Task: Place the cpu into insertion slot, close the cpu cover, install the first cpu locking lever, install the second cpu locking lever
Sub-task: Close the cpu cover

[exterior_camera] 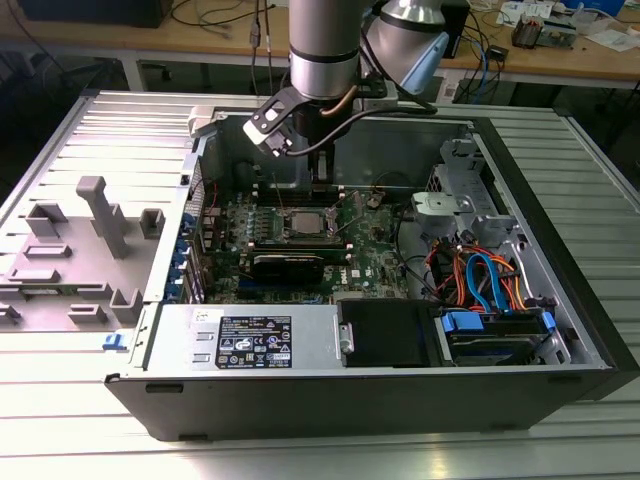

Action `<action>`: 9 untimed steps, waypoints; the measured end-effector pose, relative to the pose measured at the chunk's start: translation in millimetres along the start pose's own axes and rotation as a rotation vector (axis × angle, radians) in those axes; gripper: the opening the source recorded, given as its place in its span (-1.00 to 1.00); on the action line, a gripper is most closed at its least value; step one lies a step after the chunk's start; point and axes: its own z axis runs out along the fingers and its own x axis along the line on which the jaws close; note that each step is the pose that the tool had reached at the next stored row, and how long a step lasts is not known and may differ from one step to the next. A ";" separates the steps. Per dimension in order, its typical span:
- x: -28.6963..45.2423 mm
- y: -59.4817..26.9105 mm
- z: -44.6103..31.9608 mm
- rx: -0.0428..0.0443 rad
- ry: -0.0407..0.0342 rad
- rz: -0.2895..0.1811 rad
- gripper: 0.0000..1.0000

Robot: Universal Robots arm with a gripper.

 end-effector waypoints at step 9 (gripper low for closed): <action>0.0 1.3 -4.8 0.0002 -0.0001 0.000 -0.79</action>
